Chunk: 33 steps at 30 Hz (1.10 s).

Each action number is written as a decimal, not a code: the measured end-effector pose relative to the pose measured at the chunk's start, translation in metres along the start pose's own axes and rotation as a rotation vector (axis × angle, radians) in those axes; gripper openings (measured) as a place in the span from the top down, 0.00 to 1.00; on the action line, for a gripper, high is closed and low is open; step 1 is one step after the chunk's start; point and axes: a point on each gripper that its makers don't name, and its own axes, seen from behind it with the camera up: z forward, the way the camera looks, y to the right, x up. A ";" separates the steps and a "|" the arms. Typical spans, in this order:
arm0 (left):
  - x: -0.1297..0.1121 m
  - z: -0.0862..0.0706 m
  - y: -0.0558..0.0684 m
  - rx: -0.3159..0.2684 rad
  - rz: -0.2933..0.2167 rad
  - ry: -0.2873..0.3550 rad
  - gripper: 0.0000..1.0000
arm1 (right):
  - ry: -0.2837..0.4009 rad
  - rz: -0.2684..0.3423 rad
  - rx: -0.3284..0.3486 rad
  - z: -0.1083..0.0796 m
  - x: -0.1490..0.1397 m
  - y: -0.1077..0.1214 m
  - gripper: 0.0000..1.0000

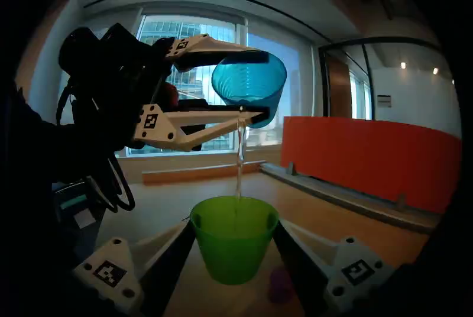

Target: Pour water

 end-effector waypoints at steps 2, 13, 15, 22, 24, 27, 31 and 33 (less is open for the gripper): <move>0.000 0.000 -0.001 0.001 0.003 0.000 0.12 | 0.001 0.000 0.000 0.000 0.000 0.000 0.10; 0.003 -0.002 -0.005 0.005 0.030 0.004 0.12 | 0.002 -0.002 0.000 0.000 0.001 0.001 0.10; 0.004 -0.002 -0.006 0.008 0.035 0.006 0.12 | 0.002 -0.003 0.000 0.001 0.002 0.001 0.10; 0.007 -0.003 -0.008 0.016 0.057 0.011 0.12 | 0.006 -0.004 -0.001 0.001 0.002 0.001 0.10; 0.008 -0.003 -0.008 0.016 0.059 0.011 0.12 | 0.006 -0.004 -0.001 0.000 0.002 0.002 0.09; 0.008 -0.003 -0.008 0.016 0.062 0.012 0.12 | 0.006 -0.005 -0.002 0.000 0.002 0.002 0.10; 0.009 -0.003 -0.009 0.016 0.078 0.012 0.12 | 0.007 -0.007 -0.003 -0.001 0.002 0.002 0.10; 0.010 -0.004 -0.009 0.016 0.087 0.012 0.12 | 0.008 -0.007 -0.003 -0.001 0.003 0.002 0.10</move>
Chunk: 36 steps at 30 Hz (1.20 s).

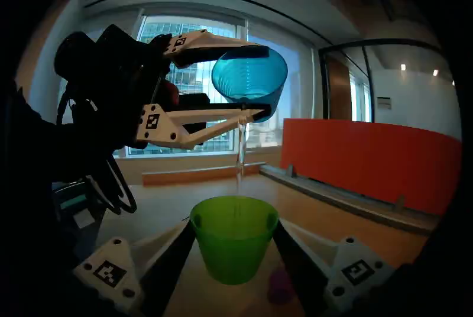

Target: Pour water

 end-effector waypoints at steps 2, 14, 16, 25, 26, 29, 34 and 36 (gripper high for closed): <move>0.000 0.000 0.001 -0.001 0.006 -0.001 0.12 | 0.001 0.000 0.000 -0.001 0.001 0.000 0.10; 0.002 -0.002 -0.001 0.003 0.035 -0.004 0.12 | 0.003 -0.002 -0.001 -0.002 0.002 -0.001 0.10; 0.003 -0.002 -0.001 0.005 0.037 -0.004 0.12 | 0.004 -0.003 -0.001 -0.003 0.002 -0.001 0.10; 0.002 0.000 -0.003 0.008 0.061 -0.009 0.12 | 0.007 -0.006 -0.001 -0.003 0.004 -0.001 0.10; 0.002 0.000 -0.002 0.008 0.063 -0.009 0.12 | 0.008 -0.007 -0.001 -0.003 0.004 -0.001 0.10; 0.002 0.000 -0.002 0.008 0.066 -0.010 0.12 | 0.008 -0.007 0.001 -0.004 0.004 -0.002 0.10; 0.002 0.001 -0.003 0.008 0.083 -0.013 0.12 | 0.007 -0.008 -0.001 -0.004 0.004 -0.001 0.10; 0.002 0.001 -0.004 0.008 0.089 -0.013 0.12 | 0.007 -0.008 -0.002 -0.004 0.004 0.000 0.10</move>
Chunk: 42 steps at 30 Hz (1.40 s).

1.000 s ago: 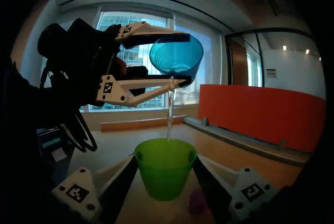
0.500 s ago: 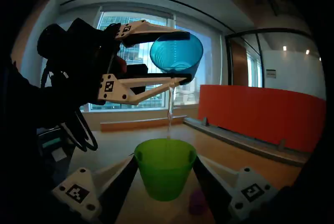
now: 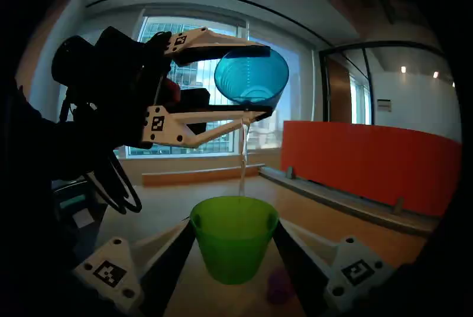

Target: Pour water

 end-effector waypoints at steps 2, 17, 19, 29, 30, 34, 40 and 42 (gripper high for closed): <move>0.001 0.000 -0.001 0.000 0.004 0.001 0.12 | 0.000 0.000 0.000 0.000 0.000 0.000 0.10; 0.003 0.001 -0.006 -0.001 0.057 0.003 0.12 | 0.003 -0.002 0.001 0.001 0.001 -0.001 0.10; 0.003 0.001 -0.006 -0.001 0.063 0.001 0.12 | 0.002 -0.001 0.000 0.001 0.001 -0.001 0.10; 0.003 0.003 -0.005 0.004 0.097 0.000 0.12 | 0.004 -0.001 -0.004 0.000 0.002 0.000 0.10; 0.003 0.004 -0.005 0.004 0.098 0.000 0.12 | 0.004 -0.002 -0.004 0.001 0.002 0.000 0.10; 0.002 0.005 -0.004 0.005 0.109 -0.001 0.12 | 0.005 -0.002 -0.005 0.001 0.002 -0.001 0.10; 0.003 0.006 -0.005 0.009 0.129 0.001 0.12 | 0.006 -0.002 -0.006 0.002 0.002 0.001 0.10; 0.004 0.006 -0.005 0.010 0.134 0.002 0.12 | 0.006 -0.002 -0.006 0.002 0.002 0.001 0.10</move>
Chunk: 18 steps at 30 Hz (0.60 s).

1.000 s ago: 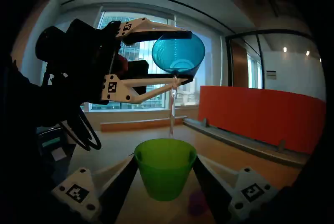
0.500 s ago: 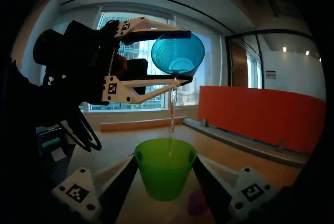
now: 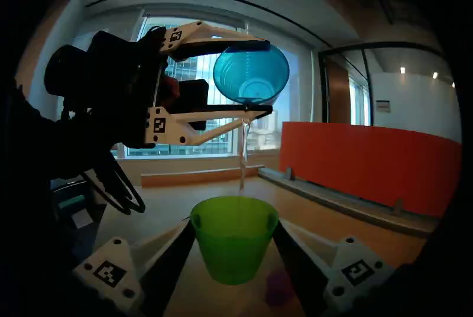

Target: Pour water

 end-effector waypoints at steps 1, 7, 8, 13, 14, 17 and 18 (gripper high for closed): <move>0.000 0.000 -0.001 0.001 0.003 0.000 0.12 | 0.000 0.000 0.000 0.000 0.000 0.000 0.10; 0.001 0.001 -0.004 0.004 0.026 0.002 0.12 | 0.001 -0.001 -0.001 0.001 0.001 0.000 0.10; 0.001 0.001 -0.004 0.004 0.029 0.003 0.12 | 0.001 -0.001 -0.001 0.001 0.001 0.000 0.10; 0.004 0.001 -0.002 0.006 0.043 0.007 0.12 | 0.002 -0.002 -0.002 0.001 0.003 0.000 0.10; 0.005 0.001 -0.002 0.006 0.046 0.007 0.12 | 0.002 -0.002 -0.002 0.001 0.003 0.000 0.10; 0.006 0.000 -0.003 0.008 0.053 0.007 0.12 | 0.003 -0.003 -0.003 0.001 0.003 0.000 0.10; 0.007 -0.001 -0.004 0.009 0.058 0.008 0.12 | 0.004 -0.003 -0.003 0.001 0.003 0.000 0.10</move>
